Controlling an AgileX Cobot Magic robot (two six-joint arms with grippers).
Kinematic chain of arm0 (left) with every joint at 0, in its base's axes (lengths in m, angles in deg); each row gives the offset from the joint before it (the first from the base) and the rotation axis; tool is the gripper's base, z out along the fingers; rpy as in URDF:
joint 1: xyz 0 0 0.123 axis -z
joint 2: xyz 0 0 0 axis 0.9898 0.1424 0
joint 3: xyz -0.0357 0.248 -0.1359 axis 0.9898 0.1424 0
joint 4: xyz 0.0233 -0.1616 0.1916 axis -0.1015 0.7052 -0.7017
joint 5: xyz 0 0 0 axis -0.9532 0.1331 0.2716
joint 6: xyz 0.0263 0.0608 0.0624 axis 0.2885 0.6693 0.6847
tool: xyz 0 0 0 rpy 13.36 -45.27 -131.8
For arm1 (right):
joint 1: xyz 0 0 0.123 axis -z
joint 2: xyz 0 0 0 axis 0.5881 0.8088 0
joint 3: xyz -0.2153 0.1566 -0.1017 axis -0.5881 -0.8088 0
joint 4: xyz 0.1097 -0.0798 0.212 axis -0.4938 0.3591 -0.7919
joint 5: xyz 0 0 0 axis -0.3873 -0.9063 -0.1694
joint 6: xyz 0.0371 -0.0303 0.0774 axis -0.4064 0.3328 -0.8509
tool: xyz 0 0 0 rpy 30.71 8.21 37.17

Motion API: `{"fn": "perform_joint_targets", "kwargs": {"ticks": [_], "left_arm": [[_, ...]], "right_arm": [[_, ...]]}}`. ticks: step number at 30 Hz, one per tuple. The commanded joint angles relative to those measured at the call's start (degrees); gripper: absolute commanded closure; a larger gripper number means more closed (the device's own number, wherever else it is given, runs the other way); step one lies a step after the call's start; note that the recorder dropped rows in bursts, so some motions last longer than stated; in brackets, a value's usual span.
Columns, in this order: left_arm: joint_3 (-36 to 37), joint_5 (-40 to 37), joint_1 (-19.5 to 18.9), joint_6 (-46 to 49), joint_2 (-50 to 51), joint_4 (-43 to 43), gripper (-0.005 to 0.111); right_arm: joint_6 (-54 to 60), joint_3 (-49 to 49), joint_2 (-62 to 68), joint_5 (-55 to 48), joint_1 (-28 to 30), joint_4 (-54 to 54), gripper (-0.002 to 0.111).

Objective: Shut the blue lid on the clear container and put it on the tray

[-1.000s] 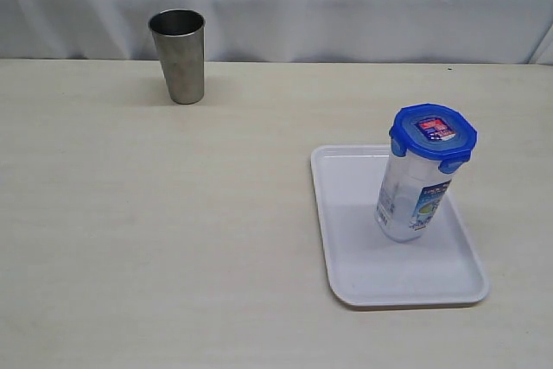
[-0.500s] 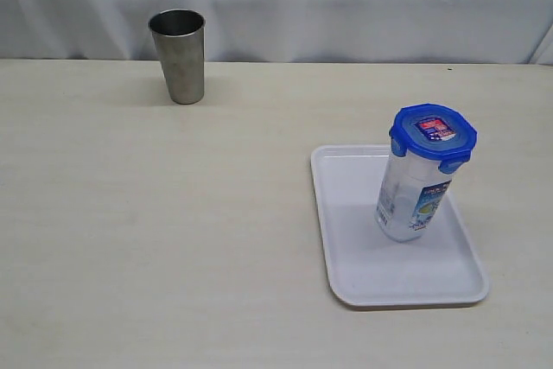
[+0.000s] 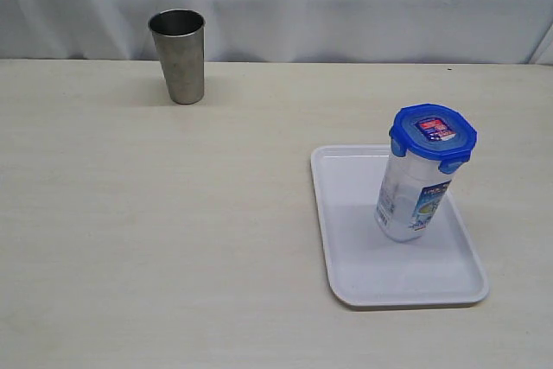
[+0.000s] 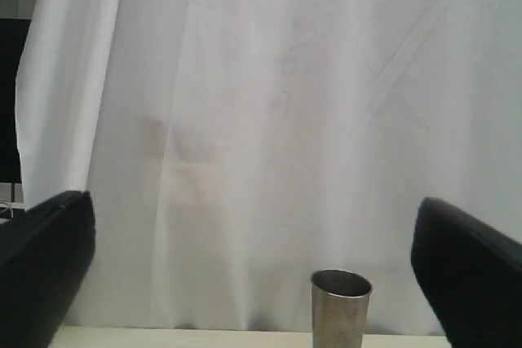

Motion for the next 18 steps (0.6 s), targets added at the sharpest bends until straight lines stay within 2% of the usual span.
{"fn": "perform_joint_targets", "kwargs": {"ticks": [1, 5, 8, 18], "left_arm": [[0.15, -7.42, 0.06, 1.77, -7.27, -2.13, 0.008], [0.15, -10.43, 0.06, 1.09, -7.49, -3.75, 0.008], [1.17, -11.7, 0.06, -9.6, -7.49, -13.95, 0.008], [8.38, -7.23, 0.06, -10.61, -7.49, -13.65, 0.009]], "right_arm": [[0.15, -0.15, -0.23, 0.1, 0.32, 0.18, 0.104], [0.15, -0.15, -0.23, 0.1, 0.32, 0.18, 0.104], [0.15, -0.15, -0.23, 0.1, 0.32, 0.18, 0.104], [0.15, -0.15, -0.23, 0.1, 0.32, 0.18, 0.104]]}}
